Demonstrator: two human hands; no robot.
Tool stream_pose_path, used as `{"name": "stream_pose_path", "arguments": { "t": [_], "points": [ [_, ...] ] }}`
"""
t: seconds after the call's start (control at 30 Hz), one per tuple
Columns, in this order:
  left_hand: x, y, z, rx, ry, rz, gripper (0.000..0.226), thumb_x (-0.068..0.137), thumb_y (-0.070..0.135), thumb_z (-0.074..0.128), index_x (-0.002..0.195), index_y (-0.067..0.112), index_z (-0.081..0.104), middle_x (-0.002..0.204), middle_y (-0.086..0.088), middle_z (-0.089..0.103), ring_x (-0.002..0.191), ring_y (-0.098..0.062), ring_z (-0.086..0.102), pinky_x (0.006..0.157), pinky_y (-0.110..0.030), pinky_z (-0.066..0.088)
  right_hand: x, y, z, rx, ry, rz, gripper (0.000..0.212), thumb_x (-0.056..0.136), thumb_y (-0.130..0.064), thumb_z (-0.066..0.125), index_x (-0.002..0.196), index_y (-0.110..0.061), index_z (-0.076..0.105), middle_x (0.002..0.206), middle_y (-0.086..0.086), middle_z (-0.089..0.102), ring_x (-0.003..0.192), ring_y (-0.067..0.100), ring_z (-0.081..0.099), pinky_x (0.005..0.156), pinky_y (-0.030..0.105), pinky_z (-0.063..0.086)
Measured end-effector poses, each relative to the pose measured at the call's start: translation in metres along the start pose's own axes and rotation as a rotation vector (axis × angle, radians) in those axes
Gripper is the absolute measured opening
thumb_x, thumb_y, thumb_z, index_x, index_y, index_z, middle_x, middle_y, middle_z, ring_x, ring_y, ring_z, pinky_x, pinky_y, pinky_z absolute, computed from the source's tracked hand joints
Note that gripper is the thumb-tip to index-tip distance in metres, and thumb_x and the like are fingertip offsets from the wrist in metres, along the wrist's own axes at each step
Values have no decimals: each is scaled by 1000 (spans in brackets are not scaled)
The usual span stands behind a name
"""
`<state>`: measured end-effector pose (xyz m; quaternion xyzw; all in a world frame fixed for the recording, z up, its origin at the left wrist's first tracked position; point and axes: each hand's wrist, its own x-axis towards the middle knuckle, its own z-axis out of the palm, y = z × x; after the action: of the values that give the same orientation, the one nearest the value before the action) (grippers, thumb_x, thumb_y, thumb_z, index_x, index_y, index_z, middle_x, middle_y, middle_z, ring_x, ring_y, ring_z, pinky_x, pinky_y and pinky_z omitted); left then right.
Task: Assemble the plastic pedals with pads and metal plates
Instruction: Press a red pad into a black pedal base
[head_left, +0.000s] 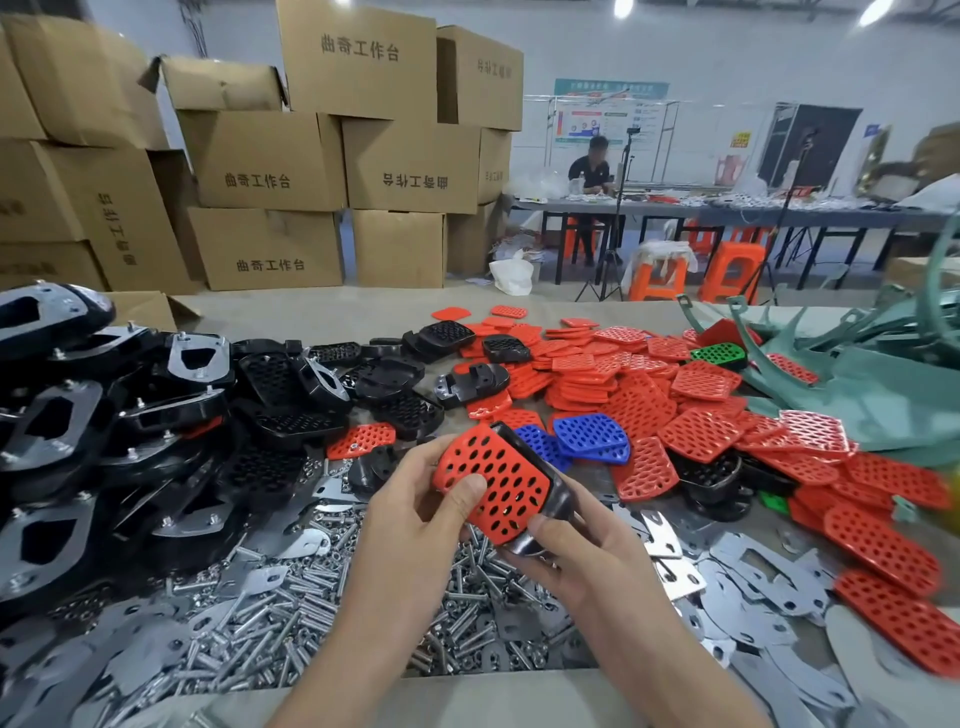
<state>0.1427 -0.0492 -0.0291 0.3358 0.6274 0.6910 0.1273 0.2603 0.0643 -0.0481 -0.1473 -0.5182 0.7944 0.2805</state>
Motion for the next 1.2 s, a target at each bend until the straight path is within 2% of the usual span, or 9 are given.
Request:
{"name": "stream_pose_path", "arguments": {
  "t": [0.13, 0.27, 0.4, 0.57, 0.67, 0.77, 0.93, 1.1, 1.2],
  "points": [
    [-2, 1, 2, 58, -7, 24, 40, 94, 25, 68, 104, 63, 61, 108, 20, 73, 103, -1, 68, 93, -43, 56, 0, 1, 0, -5, -12, 4, 46, 79, -11, 71, 124, -22, 72, 114, 14, 76, 108, 32, 73, 87, 37, 61],
    [-4, 3, 5, 85, 41, 37, 40, 94, 26, 69, 104, 64, 60, 106, 24, 72, 102, 1, 68, 93, -41, 56, -1, 1, -1, -28, -19, -7, 43, 80, -14, 73, 122, -23, 73, 114, 13, 76, 106, 29, 74, 85, 34, 61],
    [-5, 3, 3, 128, 75, 42, 27, 93, 33, 69, 110, 52, 62, 102, 21, 71, 98, -3, 68, 88, -42, 58, -2, 2, -1, -90, -25, -20, 42, 83, -17, 72, 124, -19, 70, 112, 12, 77, 103, 26, 75, 85, 33, 61],
    [-8, 4, 3, 244, 106, 66, 24, 91, 38, 68, 110, 48, 58, 108, 21, 58, 97, 10, 56, 77, -17, 52, -2, 2, -1, -121, -15, -25, 43, 82, -19, 74, 126, -22, 70, 113, 11, 77, 104, 29, 75, 86, 35, 61],
    [-9, 6, 4, 263, 112, 76, 26, 91, 36, 68, 112, 46, 57, 110, 20, 55, 96, 10, 55, 73, -8, 47, -2, 1, -1, -128, -21, -32, 38, 83, -21, 75, 121, -27, 73, 112, 10, 77, 103, 28, 75, 85, 34, 61],
    [-10, 7, 4, 266, 110, 69, 23, 91, 37, 67, 109, 48, 56, 110, 22, 55, 96, 9, 55, 72, -10, 48, -3, 1, -1, -134, -15, -36, 37, 83, -19, 73, 119, -27, 73, 110, 10, 78, 102, 28, 75, 84, 34, 62],
    [-9, 8, 1, 224, 99, 9, 28, 90, 37, 68, 117, 39, 61, 110, 14, 62, 91, 5, 59, 77, -27, 55, -2, 1, 0, -171, -24, -44, 31, 83, -23, 72, 112, -36, 75, 112, 6, 77, 105, 25, 75, 87, 36, 61],
    [-9, 9, 0, 228, 83, -24, 24, 91, 40, 68, 113, 41, 61, 108, 14, 66, 89, 3, 63, 76, -25, 54, -2, 0, 1, -178, -21, -66, 34, 77, -33, 76, 111, -38, 75, 111, 5, 78, 104, 24, 75, 86, 36, 61],
    [-8, 10, -1, 210, 79, -32, 19, 90, 38, 69, 108, 39, 63, 98, 15, 70, 84, -1, 65, 76, -27, 54, -2, -1, 1, -181, -24, -63, 30, 84, -25, 72, 111, -37, 76, 111, 5, 77, 104, 24, 75, 84, 34, 62]
  ]
}}
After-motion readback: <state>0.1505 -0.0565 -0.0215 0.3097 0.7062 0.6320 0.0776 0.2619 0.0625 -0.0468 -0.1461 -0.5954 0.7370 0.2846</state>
